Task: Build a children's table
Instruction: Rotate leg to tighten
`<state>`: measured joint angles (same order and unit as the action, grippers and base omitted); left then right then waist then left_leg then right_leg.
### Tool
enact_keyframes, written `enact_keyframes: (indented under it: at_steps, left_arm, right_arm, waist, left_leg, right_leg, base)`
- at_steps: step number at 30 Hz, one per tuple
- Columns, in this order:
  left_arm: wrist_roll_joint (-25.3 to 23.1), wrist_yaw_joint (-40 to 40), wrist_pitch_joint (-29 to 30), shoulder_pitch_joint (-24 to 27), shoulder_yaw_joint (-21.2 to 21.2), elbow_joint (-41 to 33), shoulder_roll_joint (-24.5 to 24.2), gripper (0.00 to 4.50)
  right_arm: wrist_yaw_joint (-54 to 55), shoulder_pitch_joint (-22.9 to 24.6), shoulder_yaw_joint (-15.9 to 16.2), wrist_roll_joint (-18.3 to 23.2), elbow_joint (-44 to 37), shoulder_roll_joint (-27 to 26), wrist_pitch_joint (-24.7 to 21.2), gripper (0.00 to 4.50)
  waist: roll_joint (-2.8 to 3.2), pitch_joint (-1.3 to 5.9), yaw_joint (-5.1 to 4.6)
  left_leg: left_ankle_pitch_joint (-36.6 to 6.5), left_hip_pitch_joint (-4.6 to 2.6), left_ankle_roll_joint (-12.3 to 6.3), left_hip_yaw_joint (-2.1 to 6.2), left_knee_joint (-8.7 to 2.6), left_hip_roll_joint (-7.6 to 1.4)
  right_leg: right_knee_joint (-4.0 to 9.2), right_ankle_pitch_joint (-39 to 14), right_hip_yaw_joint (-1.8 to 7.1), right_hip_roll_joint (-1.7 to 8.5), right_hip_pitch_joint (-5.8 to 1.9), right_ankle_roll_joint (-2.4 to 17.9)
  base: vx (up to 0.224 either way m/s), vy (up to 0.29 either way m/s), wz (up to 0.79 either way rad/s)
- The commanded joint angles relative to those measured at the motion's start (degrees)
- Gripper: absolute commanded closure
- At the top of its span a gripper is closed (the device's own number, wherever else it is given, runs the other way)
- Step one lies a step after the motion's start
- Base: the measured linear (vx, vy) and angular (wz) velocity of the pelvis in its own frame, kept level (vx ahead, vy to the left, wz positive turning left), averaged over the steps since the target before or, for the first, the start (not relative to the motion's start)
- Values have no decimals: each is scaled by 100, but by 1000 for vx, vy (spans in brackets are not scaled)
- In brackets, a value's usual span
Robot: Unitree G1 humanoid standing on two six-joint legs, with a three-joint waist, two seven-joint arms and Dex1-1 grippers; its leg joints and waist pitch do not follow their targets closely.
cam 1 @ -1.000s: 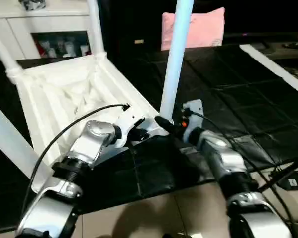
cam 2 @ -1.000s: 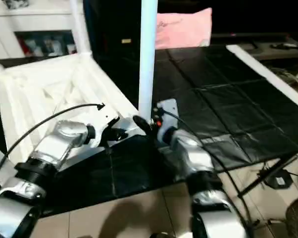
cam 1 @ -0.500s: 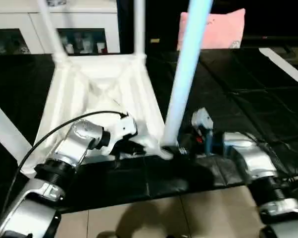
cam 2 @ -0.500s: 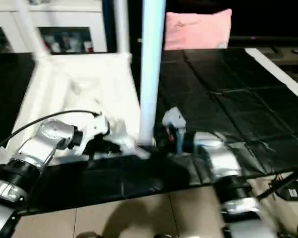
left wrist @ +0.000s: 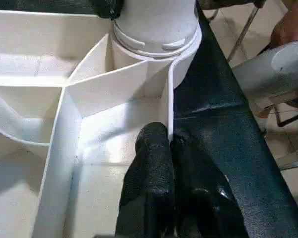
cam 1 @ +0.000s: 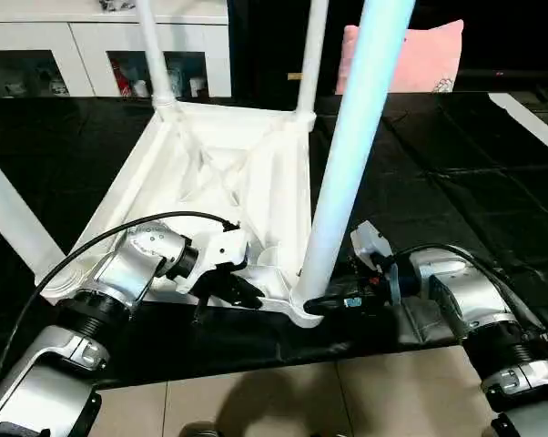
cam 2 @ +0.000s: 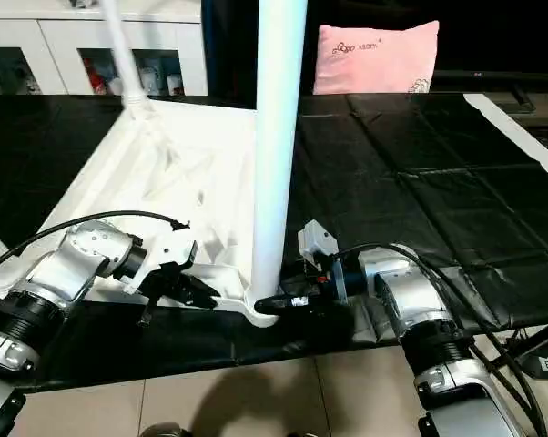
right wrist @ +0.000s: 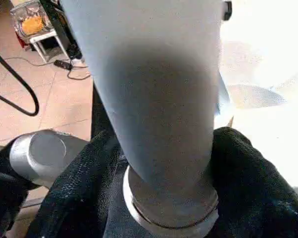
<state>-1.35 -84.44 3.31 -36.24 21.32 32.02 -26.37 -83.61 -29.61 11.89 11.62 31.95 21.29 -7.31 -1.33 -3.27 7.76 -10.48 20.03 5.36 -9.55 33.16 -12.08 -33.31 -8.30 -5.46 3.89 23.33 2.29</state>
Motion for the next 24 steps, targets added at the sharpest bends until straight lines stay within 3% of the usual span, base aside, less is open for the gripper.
enact_keyframes:
  at_steps: [1,9,10,11,13,16,17,19,20,22,23,24]
  left_arm:
    - [8,-252,-84,-93,232,-198,46,450]
    - [11,-204,-29,-69,197,-202,67,450]
    - [31,-123,33,-52,144,-198,91,450]
    - [114,170,312,-12,-18,-216,197,450]
    - [123,206,345,-7,-35,-221,211,450]
    - [239,700,791,52,-258,-293,420,450]
    - [273,1008,1035,68,-371,-288,556,450]
    - [273,1106,1099,67,-401,-282,598,450]
    - [236,1558,1371,47,-521,-275,790,450]
    - [188,2227,1717,-32,-686,-252,1110,450]
    - [188,2227,1717,-32,-686,-252,1110,450]
    - [144,2522,1814,-78,-738,-236,1250,450]
  right_arm:
    - [-169,-82,100,-1,8,48,0,192]
    - [-262,-8,152,41,-95,60,-104,237]
    - [-228,21,129,68,-128,41,-175,238]
    - [29,131,81,131,-290,-45,-596,238]
    - [57,147,85,130,-310,-54,-636,239]
    - [459,378,107,122,-556,-230,-909,239]
    - [978,435,32,61,-531,-468,-936,239]
    - [1169,432,4,29,-488,-554,-945,239]
    - [1974,370,-121,-122,-261,-919,-1012,239]
    - [2953,220,-310,-229,24,-1405,-1241,240]
    - [2953,220,-310,-229,24,-1405,-1241,240]
    - [3301,148,-356,-274,121,-1590,-1294,241]
  waist:
    - [32,432,-46]
    - [41,434,-25]
    - [41,434,-24]
    - [44,431,-27]
    - [27,427,-21]
    - [22,382,-23]
    - [19,356,-51]
    - [20,344,-84]
    - [27,327,-156]
    - [20,289,-364]
    - [16,281,-418]
    - [91,308,-489]
  left_leg:
    - [-934,-32,-305,-34,-344,-157]
    - [-963,-37,-283,-32,-340,-154]
    - [-975,-41,-276,-31,-340,-155]
    - [-966,-40,-268,-28,-344,-158]
    - [-959,-27,-266,-26,-343,-152]
    - [-1236,-57,-194,-30,-343,-151]
    - [-1476,-51,-119,-5,-365,-130]
    - [-1625,-75,-68,11,-367,-109]
    - [-1727,-66,-15,24,-367,-88]
    - [-2083,-71,129,88,-335,-18]
    - [-2161,-53,136,101,-323,-7]
    - [-2296,-100,105,136,-309,-11]
  right_leg:
    - [308,-1515,292,429,-344,1054]
    - [305,-1527,290,423,-338,1038]
    - [305,-1546,289,424,-338,1034]
    - [299,-1540,289,417,-341,1039]
    - [300,-1569,290,418,-346,1014]
    - [353,-2047,296,425,-290,913]
    - [405,-2607,266,451,-297,751]
    - [466,-3051,245,463,-283,588]
    - [502,-3314,232,460,-281,454]
    - [653,-4158,47,456,-288,36]
    - [690,-4306,-10,456,-303,-81]
    - [776,-4297,-97,476,-330,-169]
  base:
    - [0,0,0]
    - [0,0,0]
    - [0,0,0]
    - [0,0,0]
    - [0,0,0]
    - [0,0,0]
    - [0,0,0]
    - [0,0,0]
    - [0,0,0]
    - [-28,7,-9]
    - [-57,14,-19]
    - [-42,43,-21]
